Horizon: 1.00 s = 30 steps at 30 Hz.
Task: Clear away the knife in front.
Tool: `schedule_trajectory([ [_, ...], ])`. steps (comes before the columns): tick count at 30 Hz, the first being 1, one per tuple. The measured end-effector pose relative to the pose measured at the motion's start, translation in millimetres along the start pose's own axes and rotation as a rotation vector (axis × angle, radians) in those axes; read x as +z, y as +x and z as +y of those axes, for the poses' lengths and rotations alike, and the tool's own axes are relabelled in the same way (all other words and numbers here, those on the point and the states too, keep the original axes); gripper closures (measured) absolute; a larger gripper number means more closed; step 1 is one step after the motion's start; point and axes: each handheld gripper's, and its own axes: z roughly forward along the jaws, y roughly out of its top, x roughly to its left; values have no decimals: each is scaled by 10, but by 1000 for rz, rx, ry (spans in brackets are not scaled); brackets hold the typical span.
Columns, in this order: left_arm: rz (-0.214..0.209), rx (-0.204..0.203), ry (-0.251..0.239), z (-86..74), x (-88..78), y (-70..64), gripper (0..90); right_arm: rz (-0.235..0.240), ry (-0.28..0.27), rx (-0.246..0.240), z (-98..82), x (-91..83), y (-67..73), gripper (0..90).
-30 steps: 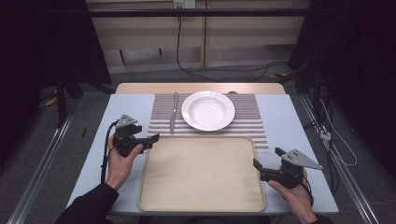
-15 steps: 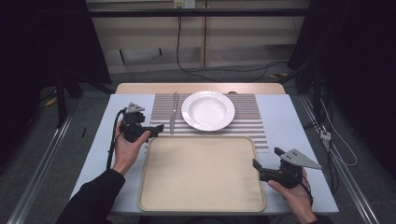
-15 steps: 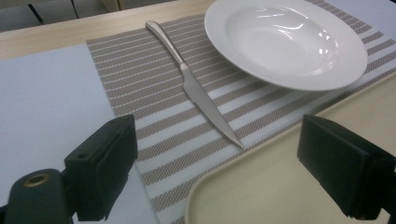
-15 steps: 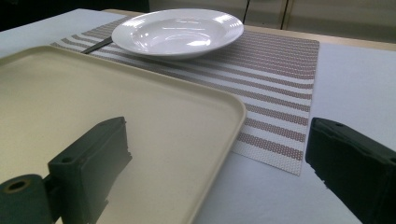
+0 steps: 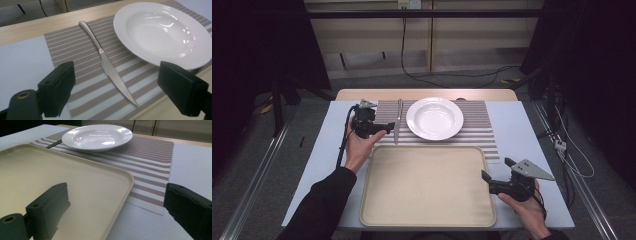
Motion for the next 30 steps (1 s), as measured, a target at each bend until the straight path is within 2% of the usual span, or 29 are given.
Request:
schedule_trajectory([
  [1, 8, -6, -5, 24, 30, 2, 152, 3, 0, 0, 0, 3, -2, 60],
  [3, 29, -4, 18, 83, 95, 16, 153, 3, 3, 0, -1, 6, -2, 61],
  [7, 39, -26, 22, 171, 210, 58, 180, 2, 7, 8, -3, 5, -9, 60],
  [11, 38, -21, 47, 226, 305, 93, 193, 2, 6, 6, -3, 4, -6, 60],
  [16, 55, -39, 49, 244, 428, 157, 209, 3, 7, 3, -2, 7, -5, 60],
  [19, 44, -40, 66, 243, 529, 201, 226, 5, 12, -3, -4, 15, -3, 61],
  [20, 63, -32, 73, 237, 567, 211, 241, 5, 18, -9, -5, 18, 3, 60],
  [22, 52, -49, 80, 233, 646, 240, 238, 11, 19, -16, -3, 21, 15, 61],
  [27, 67, -86, 80, 255, 776, 341, 261, 16, 24, -12, -11, 21, 9, 60],
  [30, 74, -88, 91, 271, 849, 381, 287, 18, 25, -10, -13, 23, 7, 60],
])
